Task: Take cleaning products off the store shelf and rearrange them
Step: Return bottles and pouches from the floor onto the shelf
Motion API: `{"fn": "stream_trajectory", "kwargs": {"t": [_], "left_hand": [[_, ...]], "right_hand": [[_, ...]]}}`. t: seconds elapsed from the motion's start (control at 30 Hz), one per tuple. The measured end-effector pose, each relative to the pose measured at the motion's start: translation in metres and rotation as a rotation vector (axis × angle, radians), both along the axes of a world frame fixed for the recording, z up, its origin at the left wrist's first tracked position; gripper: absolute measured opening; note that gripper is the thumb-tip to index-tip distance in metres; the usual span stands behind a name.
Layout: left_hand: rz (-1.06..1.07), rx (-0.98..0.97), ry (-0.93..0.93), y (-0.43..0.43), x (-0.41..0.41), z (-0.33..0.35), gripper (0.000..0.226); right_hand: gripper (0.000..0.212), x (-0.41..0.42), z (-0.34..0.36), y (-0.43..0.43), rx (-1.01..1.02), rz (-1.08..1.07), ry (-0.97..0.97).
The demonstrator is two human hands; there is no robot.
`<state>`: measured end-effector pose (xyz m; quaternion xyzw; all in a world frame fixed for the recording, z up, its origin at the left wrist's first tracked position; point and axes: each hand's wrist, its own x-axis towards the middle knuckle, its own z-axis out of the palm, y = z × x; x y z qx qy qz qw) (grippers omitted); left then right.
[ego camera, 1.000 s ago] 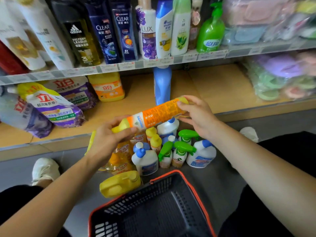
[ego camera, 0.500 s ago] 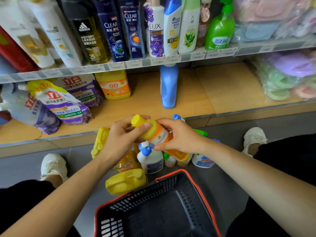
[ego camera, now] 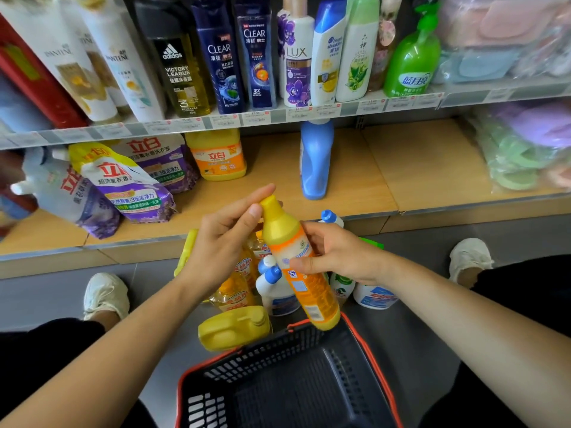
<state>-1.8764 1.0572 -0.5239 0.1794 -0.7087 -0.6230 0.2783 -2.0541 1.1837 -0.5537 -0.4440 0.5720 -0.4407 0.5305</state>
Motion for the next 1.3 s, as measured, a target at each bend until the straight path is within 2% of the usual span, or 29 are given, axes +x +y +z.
{"fn": "stream_trajectory", "kwargs": {"t": [0.13, 0.43, 0.5, 0.57, 0.67, 0.8, 0.9, 1.1, 1.2, 1.3], "left_hand": [[-0.02, 0.107, 0.008, -0.002, 0.0, 0.0, 0.041], [0.049, 0.167, 0.038, 0.0, 0.0, 0.0, 0.04], [0.092, 0.143, 0.027, -0.002, -0.001, 0.003, 0.035], [0.133, 0.09, 0.005, -0.006, 0.001, 0.004, 0.033], [0.099, -0.016, -0.077, -0.006, 0.004, 0.007, 0.045], [0.068, -0.208, -0.171, -0.004, 0.005, 0.007, 0.036], [0.045, -0.241, -0.141, -0.007, 0.007, 0.008, 0.033], [-0.071, -0.218, -0.087, -0.012, 0.013, 0.015, 0.032], [-0.08, -0.146, -0.08, -0.017, 0.016, 0.015, 0.036], [-0.066, -0.179, -0.108, -0.018, 0.015, 0.014, 0.041]], "right_hand": [[0.049, 0.005, 0.001, -0.001, 0.004, 0.012, -0.133], [0.05, 0.004, 0.0, -0.004, -0.037, 0.003, -0.095], [0.052, 0.006, -0.004, -0.005, -0.075, -0.054, -0.009], [0.057, 0.009, -0.008, -0.005, -0.124, -0.147, 0.174], [0.064, 0.012, -0.012, -0.003, -0.2, -0.234, 0.444], [0.068, 0.012, -0.013, -0.001, -0.231, -0.227, 0.565], [0.065, 0.014, -0.011, -0.001, -0.215, -0.165, 0.522], [0.06, 0.013, -0.003, -0.002, -0.13, 0.015, 0.179], [0.063, 0.015, -0.002, -0.002, -0.164, -0.016, 0.192], [0.068, 0.014, -0.007, -0.002, -0.178, -0.104, 0.278]]}}
